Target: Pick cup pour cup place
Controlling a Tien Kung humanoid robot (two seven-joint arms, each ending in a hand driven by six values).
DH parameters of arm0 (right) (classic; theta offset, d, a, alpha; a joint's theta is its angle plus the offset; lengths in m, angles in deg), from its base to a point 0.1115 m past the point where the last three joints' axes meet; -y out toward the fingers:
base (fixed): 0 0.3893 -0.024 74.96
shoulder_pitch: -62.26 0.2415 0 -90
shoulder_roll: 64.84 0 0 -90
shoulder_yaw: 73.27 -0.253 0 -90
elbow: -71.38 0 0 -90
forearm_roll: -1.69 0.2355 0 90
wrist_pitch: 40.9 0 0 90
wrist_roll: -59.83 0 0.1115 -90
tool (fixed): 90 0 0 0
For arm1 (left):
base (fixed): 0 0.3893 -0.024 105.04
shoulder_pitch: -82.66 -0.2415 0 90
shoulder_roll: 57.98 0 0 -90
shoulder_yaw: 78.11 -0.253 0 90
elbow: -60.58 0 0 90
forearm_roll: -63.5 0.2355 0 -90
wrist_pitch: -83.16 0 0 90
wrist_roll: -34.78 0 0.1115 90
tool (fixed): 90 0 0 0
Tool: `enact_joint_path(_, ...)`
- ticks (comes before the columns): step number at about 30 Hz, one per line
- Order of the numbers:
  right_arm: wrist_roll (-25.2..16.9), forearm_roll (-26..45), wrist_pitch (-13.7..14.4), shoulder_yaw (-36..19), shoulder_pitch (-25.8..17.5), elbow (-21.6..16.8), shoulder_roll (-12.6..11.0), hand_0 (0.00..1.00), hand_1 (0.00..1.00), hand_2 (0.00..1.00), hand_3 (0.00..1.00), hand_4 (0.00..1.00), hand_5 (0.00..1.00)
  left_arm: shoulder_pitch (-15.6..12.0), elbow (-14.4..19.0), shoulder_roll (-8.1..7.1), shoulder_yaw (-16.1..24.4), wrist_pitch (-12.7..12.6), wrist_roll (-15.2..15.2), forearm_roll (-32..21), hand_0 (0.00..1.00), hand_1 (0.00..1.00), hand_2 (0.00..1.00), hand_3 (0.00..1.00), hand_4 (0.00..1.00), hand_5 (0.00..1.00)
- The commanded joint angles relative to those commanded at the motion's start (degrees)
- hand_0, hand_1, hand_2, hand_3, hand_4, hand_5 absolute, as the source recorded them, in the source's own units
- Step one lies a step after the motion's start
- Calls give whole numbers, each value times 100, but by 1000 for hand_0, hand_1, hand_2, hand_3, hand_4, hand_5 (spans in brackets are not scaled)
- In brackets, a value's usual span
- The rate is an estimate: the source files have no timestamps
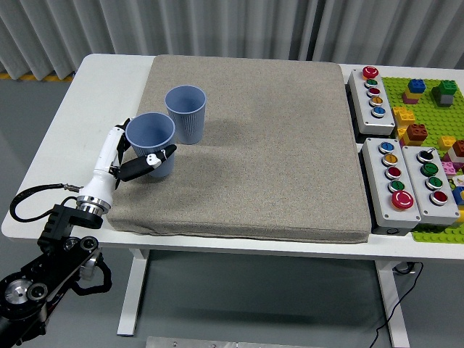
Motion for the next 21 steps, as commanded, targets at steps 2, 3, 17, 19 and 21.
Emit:
enact_joint_path(2,1,5,-2,2,2,-1,2,640,600,508,577,2,2,-4,-52,25,-52,-57,-51,-21,629,561,548,542,850,250)
enact_joint_path(3,0,3,-4,2,2,0,2,640,600,508,577,2,2,-3,-76,35,-75,-83,-73,-30,629,561,548,542,850,250)
enact_joint_path(17,6,-37,-19,-11,8,-1,7,640,600,508,578,2,2,-18,-274,121,-227,-166,-297,7,632,563,552,542,852,256)
enact_joint_path(19,8,-49,-22,-15,10,-1,8,640,600,508,578,2,2,-22,-279,125,-239,-164,-298,12,638,567,563,549,856,261)
enact_joint_path(21,6,-55,-26,-18,8,-1,9,640,600,508,578,2,2,-30,-280,127,-245,-163,-314,-20,638,567,563,549,856,261)
